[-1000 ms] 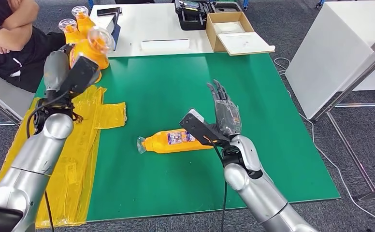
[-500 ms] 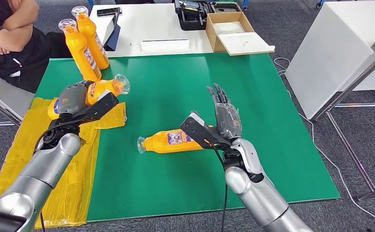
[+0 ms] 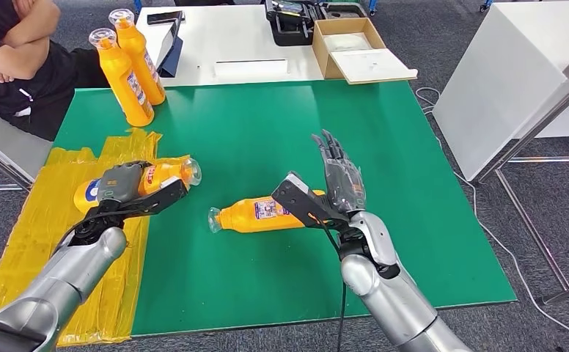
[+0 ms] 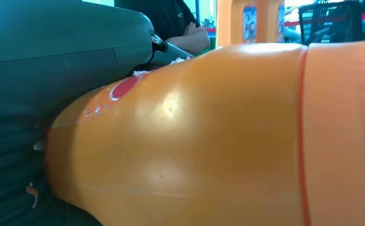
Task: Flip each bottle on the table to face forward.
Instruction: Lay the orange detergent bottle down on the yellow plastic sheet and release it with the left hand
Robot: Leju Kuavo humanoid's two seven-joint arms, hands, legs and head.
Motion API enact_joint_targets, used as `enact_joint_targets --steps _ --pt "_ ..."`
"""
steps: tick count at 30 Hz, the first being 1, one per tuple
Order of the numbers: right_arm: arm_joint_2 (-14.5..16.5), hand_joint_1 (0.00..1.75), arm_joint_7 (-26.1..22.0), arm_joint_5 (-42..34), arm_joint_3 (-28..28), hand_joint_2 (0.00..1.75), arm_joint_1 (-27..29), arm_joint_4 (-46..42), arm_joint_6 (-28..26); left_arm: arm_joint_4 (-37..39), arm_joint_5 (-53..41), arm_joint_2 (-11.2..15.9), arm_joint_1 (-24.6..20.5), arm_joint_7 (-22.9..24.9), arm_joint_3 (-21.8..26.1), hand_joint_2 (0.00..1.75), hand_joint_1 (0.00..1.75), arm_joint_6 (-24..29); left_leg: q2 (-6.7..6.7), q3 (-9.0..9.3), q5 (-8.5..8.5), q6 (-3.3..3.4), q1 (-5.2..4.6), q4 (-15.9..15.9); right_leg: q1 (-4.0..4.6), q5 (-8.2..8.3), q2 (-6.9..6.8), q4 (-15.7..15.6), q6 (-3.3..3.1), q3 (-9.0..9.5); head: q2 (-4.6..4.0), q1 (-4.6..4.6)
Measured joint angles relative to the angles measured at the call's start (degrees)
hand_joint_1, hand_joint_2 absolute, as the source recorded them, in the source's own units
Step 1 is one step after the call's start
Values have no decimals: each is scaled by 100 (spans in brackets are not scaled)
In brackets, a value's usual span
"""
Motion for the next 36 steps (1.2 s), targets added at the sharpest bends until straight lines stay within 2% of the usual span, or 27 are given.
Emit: enact_joint_targets --steps 1,2,5,6,10,19,26,32,36 --pt "0 0 -5 1 -2 0 4 0 0 29 -1 0 0 -1 -4 175 175 -1 0 0 0 0 0 0 0 0 0 0 0 0 0 -1" --pt "0 0 -9 2 -2 0 9 0 0 57 -4 0 -2 -1 -9 175 149 -2 0 0 0 0 0 0 0 0 0 0 0 0 0 -1" --pt "0 0 -20 20 -5 0 17 0 8 163 -53 0 -19 1 -46 175 20 -48 0 0 0 0 0 0 0 0 0 0 0 1 0 -1" --pt "0 0 -26 32 -8 0 18 0 16 218 -77 0 -28 6 -64 175 1 -86 0 1 0 0 0 0 0 0 0 0 0 1 0 0" --pt "2 0 -45 108 -47 0 19 0 105 495 -120 -5 -87 25 -136 0 0 -341 0 1 0 0 0 0 0 0 0 0 0 0 0 -1" --pt "11 0 -28 275 -145 0 43 7 313 721 193 -9 -158 -106 -69 0 0 -709 -1 1 0 0 0 -1 1 0 0 1 0 3 0 0" --pt "178 0 32 452 -92 0 13 98 308 487 1243 221 26 -589 561 0 0 -760 12 5 3 -6 2 -1 1 -1 5 10 -2 -4 0 -1" --pt "242 0 50 467 -74 0 -62 221 300 -365 2486 199 324 -593 1381 0 0 -1055 -1 3 9 -15 13 -1 -1 5 -2 11 -19 -16 0 0" --pt "204 0 34 466 -186 0 -70 240 301 -1427 3521 32 416 -333 1799 0 0 -1225 -1 -4 10 -15 13 -1 0 9 -2 11 -22 -18 0 1"
